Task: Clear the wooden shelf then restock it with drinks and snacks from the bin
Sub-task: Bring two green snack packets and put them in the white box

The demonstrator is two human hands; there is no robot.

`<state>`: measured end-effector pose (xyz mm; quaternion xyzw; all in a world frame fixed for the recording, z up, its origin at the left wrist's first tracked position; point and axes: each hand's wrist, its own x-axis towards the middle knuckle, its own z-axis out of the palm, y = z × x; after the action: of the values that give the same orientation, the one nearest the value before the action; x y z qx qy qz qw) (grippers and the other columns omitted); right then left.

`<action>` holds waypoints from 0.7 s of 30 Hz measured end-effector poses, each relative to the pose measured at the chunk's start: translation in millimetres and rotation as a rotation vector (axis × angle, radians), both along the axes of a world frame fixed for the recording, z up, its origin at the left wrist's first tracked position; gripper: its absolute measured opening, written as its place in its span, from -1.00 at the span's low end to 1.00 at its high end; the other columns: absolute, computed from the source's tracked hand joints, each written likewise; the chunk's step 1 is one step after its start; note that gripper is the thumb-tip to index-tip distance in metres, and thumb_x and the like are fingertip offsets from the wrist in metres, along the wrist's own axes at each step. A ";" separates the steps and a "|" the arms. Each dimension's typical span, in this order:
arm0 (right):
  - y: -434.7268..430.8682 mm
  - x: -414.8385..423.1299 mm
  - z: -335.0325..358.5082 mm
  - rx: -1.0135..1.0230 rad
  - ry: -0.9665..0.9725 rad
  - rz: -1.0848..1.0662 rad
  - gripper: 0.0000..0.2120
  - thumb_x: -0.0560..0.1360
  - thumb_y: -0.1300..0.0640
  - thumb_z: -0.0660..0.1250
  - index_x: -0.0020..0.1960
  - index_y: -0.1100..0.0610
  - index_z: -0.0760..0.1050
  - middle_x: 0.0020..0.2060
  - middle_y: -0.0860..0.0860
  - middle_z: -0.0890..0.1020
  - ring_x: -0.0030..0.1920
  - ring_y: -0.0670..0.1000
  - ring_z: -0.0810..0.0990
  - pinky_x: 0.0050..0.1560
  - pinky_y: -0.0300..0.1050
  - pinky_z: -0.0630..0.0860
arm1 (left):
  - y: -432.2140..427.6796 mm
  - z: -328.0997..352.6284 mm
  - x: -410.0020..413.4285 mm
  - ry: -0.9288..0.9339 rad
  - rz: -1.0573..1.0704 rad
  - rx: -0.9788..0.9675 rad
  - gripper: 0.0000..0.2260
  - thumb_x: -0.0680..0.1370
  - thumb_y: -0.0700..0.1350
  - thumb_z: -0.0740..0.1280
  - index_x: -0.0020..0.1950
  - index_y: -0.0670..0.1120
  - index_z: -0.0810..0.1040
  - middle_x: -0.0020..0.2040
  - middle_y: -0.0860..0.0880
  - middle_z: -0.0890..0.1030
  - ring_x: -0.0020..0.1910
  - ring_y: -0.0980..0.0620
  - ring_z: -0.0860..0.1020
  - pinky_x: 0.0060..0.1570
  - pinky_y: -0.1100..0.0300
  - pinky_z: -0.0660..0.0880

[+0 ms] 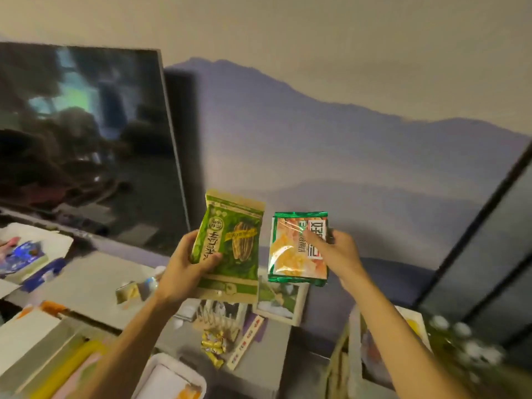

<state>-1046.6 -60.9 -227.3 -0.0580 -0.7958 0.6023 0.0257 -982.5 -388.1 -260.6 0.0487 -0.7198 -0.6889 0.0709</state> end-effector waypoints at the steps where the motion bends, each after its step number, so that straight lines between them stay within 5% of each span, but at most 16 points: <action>1: 25.2 7.9 0.8 -0.005 -0.003 -0.047 -0.70 0.49 -0.13 0.59 0.08 0.05 0.71 -0.10 -0.06 0.80 -0.11 -0.04 0.80 0.03 0.12 0.74 | 22.5 -2.8 -8.6 -0.011 -0.050 0.008 -0.49 0.54 -0.15 0.53 0.43 0.08 0.45 0.18 -0.08 0.72 0.09 -0.15 0.74 0.01 -0.20 0.70; 7: 163.1 49.8 -0.3 0.018 -0.005 -0.290 -0.80 0.50 -0.09 0.59 -0.06 0.02 0.69 -0.19 -0.09 0.79 -0.18 -0.08 0.79 -0.15 -0.10 0.71 | 162.2 -13.5 -44.7 -0.070 -0.320 0.041 -0.46 0.52 -0.15 0.55 0.41 0.13 0.40 0.18 -0.14 0.73 0.07 -0.24 0.74 0.11 -0.34 0.64; 11: 244.2 66.7 -14.4 -0.002 -0.041 -0.361 -0.75 0.46 -0.10 0.62 0.01 0.03 0.71 -0.16 -0.10 0.79 -0.14 -0.04 0.80 0.00 0.09 0.74 | 250.7 -19.9 -52.8 -0.114 -0.424 0.032 -0.46 0.54 -0.14 0.54 0.40 0.12 0.37 0.17 -0.11 0.74 0.06 -0.22 0.75 0.06 -0.28 0.67; 21: 368.9 47.4 -131.7 0.173 -0.223 -0.410 -0.67 0.43 -0.23 0.60 -0.05 -0.01 0.67 -0.20 -0.10 0.78 -0.24 -0.08 0.78 -0.13 0.12 0.75 | 395.0 -111.8 -62.0 -0.271 -0.368 -0.050 -0.47 0.53 -0.18 0.54 0.40 0.01 0.38 0.10 -0.08 0.74 -0.04 -0.10 0.77 -0.11 -0.01 0.73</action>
<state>-999.1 307.9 -359.1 -0.2820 -0.8139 0.5039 0.0643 -1044.4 6.9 -372.4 0.0069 -0.7364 -0.6592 -0.1523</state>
